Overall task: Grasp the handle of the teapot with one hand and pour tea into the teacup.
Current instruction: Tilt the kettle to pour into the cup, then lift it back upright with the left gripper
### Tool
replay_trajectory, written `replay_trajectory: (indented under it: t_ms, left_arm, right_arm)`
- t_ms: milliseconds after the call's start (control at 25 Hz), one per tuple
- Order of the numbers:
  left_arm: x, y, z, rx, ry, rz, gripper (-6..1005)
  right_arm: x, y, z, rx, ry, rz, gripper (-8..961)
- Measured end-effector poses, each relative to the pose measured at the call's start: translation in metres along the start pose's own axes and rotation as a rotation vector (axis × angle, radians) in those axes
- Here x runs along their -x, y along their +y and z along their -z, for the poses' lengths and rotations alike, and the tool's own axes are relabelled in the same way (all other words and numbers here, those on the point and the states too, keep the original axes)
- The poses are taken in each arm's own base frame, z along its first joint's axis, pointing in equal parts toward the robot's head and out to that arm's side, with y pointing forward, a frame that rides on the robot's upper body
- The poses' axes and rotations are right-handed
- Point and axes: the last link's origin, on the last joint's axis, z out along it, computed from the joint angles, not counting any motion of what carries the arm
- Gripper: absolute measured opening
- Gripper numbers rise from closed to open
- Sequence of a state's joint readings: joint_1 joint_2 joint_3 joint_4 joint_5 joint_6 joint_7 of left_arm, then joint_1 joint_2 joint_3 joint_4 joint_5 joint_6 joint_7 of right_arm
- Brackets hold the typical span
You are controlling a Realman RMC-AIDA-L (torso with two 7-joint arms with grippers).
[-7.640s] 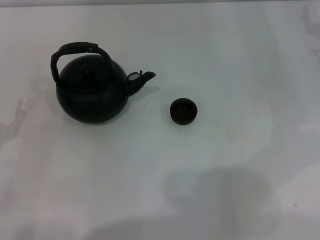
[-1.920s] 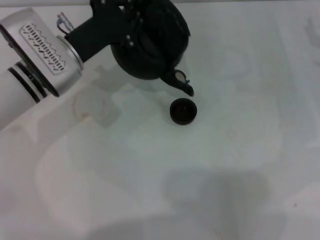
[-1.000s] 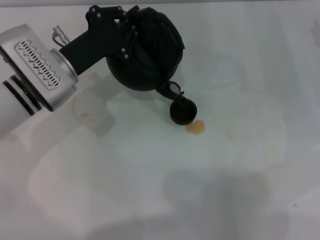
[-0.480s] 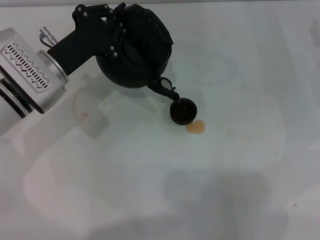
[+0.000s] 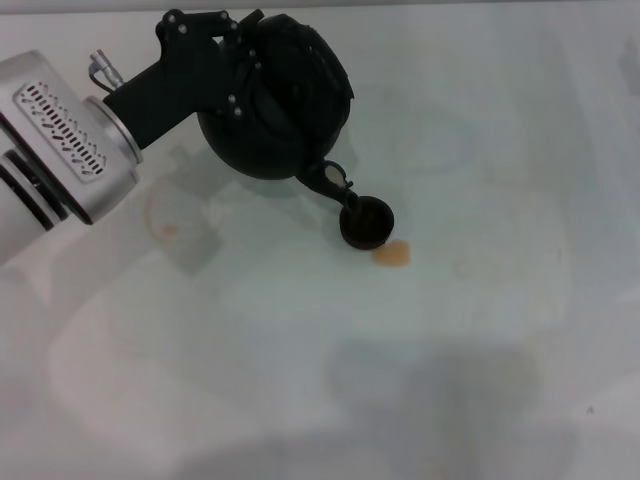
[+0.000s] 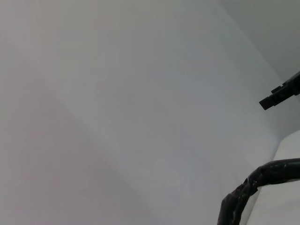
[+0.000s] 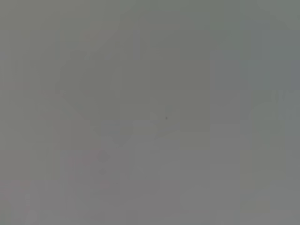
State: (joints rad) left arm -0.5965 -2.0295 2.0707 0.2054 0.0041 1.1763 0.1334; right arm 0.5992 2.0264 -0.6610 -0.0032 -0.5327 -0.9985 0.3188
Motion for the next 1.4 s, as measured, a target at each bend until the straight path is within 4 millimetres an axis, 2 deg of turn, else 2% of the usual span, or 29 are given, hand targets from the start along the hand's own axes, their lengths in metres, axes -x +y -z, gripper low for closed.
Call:
replay_trajectory:
  t_ms: [800,1400]
  left_arm:
    - [0.002,0.003,-0.003,0.029,-0.02,-0.013,104]
    - [0.001,0.001,-0.015,0.053,-0.033,-0.04,104]
  right_arm:
    - [-0.001,-0.001,0.002,-0.003,0.0,-0.008,828]
    - [0.0,-0.004,0.003,-0.007,-0.003,-0.023,828]
